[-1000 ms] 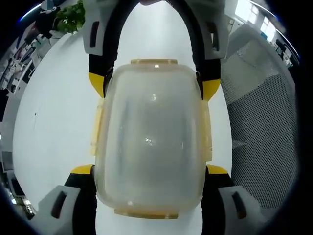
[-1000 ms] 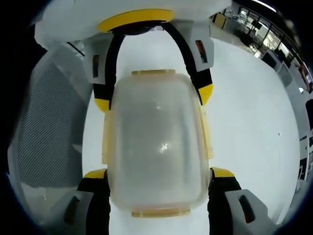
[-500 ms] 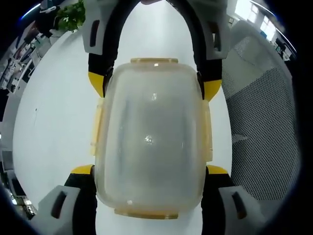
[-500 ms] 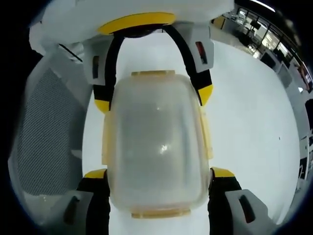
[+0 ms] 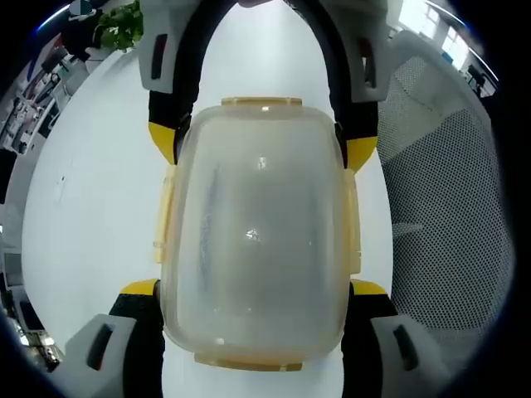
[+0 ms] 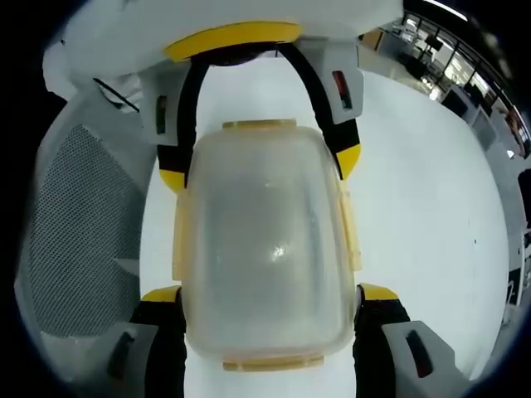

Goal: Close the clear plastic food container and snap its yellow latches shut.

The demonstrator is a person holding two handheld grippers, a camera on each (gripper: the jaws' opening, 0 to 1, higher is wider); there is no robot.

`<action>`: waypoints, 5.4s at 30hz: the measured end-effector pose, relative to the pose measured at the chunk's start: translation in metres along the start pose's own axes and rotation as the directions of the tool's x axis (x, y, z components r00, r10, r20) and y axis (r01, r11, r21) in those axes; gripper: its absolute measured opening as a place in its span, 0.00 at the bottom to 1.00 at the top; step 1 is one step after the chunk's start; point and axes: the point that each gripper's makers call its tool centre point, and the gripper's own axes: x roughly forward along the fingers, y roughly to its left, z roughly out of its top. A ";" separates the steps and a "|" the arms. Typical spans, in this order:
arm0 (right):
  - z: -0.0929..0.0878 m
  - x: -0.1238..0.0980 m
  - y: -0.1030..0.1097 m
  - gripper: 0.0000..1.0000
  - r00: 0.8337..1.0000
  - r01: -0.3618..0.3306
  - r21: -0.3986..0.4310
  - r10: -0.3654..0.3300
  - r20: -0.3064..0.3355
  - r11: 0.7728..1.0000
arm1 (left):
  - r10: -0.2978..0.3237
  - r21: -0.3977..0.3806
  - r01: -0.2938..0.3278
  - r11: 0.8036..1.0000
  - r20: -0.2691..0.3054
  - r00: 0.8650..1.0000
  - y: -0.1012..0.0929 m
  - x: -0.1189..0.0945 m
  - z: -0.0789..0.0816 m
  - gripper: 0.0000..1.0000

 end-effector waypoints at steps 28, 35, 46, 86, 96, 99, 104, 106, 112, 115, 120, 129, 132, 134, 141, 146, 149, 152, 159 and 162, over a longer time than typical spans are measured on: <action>0.001 0.000 -0.011 0.84 1.000 -0.002 0.004 0.002 0.001 1.000 | 0.000 0.006 0.000 1.000 -0.021 1.000 0.012 0.001 0.000 0.90; 0.001 0.001 -0.016 0.85 1.000 -0.001 0.004 0.001 -0.004 1.000 | 0.001 0.006 -0.001 1.000 -0.027 1.000 0.017 0.002 0.000 0.90; 0.001 0.001 -0.027 0.85 1.000 0.001 0.006 -0.001 0.003 1.000 | 0.000 0.006 0.000 1.000 -0.027 1.000 0.027 0.003 0.000 0.90; 0.002 0.004 -0.067 0.85 1.000 0.007 0.009 -0.007 -0.007 1.000 | 0.002 0.002 -0.002 1.000 -0.027 1.000 0.067 0.007 0.002 0.90; 0.001 0.004 -0.078 0.85 1.000 0.009 0.013 -0.009 -0.010 1.000 | 0.001 0.007 -0.001 1.000 -0.032 1.000 0.078 0.007 0.003 0.90; 0.000 0.003 -0.081 0.85 1.000 0.008 0.010 -0.008 -0.011 1.000 | 0.002 0.004 -0.002 1.000 -0.030 1.000 0.081 0.008 0.003 0.90; 0.000 0.004 -0.088 0.85 1.000 0.008 0.005 -0.008 -0.013 1.000 | 0.005 -0.004 -0.005 1.000 -0.027 1.000 0.087 0.009 0.004 0.90; 0.000 0.004 -0.090 0.85 1.000 0.008 0.004 -0.008 -0.014 1.000 | 0.005 -0.005 -0.005 1.000 -0.027 1.000 0.089 0.009 0.004 0.89; 0.002 0.004 -0.101 0.85 1.000 0.012 0.009 -0.012 -0.014 1.000 | 0.004 -0.002 -0.004 1.000 -0.030 1.000 0.100 0.008 0.004 0.89; 0.003 0.003 -0.106 0.85 1.000 0.013 0.010 -0.013 -0.011 1.000 | 0.004 -0.001 -0.004 1.000 -0.029 1.000 0.106 0.008 0.003 0.89; 0.004 0.003 -0.111 0.85 1.000 0.013 0.008 -0.013 -0.011 1.000 | 0.005 -0.003 -0.005 1.000 -0.029 1.000 0.110 0.008 0.004 0.89; 0.004 0.004 -0.122 0.85 1.000 0.013 0.007 -0.013 -0.017 1.000 | 0.005 -0.003 -0.005 1.000 -0.034 0.999 0.121 0.009 0.002 0.89; 0.005 0.006 -0.124 0.85 1.000 0.013 0.007 -0.013 -0.016 1.000 | 0.005 -0.003 -0.005 1.000 -0.035 0.999 0.124 0.010 0.001 0.89; 0.005 0.006 -0.127 0.85 1.000 0.014 0.007 -0.014 -0.018 1.000 | 0.005 -0.004 -0.005 1.000 -0.037 0.999 0.127 0.011 0.001 0.89; 0.007 0.007 -0.137 0.85 1.000 0.016 0.008 -0.016 -0.011 1.000 | 0.005 -0.002 -0.005 1.000 -0.038 0.999 0.137 0.011 0.000 0.89; 0.007 0.008 -0.143 0.85 1.000 0.017 0.009 -0.017 -0.010 1.000 | 0.004 0.000 -0.004 1.000 -0.048 0.999 0.143 0.012 0.000 0.89; 0.008 0.008 -0.146 0.85 1.000 0.017 0.009 -0.017 -0.011 1.000 | 0.005 -0.001 -0.005 1.000 -0.049 0.999 0.145 0.012 -0.001 0.89; 0.008 0.008 -0.148 0.86 1.000 0.017 0.007 -0.017 -0.013 1.000 | 0.005 -0.003 -0.006 1.000 -0.047 0.999 0.148 0.012 -0.001 0.89; 0.008 0.008 -0.156 0.86 1.000 0.019 0.009 -0.019 -0.006 1.000 | 0.006 -0.001 -0.006 1.000 -0.044 0.999 0.156 0.012 0.000 0.89; 0.007 0.007 -0.159 0.86 1.000 0.017 0.005 -0.017 -0.011 1.000 | 0.006 -0.002 -0.006 1.000 -0.045 0.999 0.158 0.012 0.001 0.89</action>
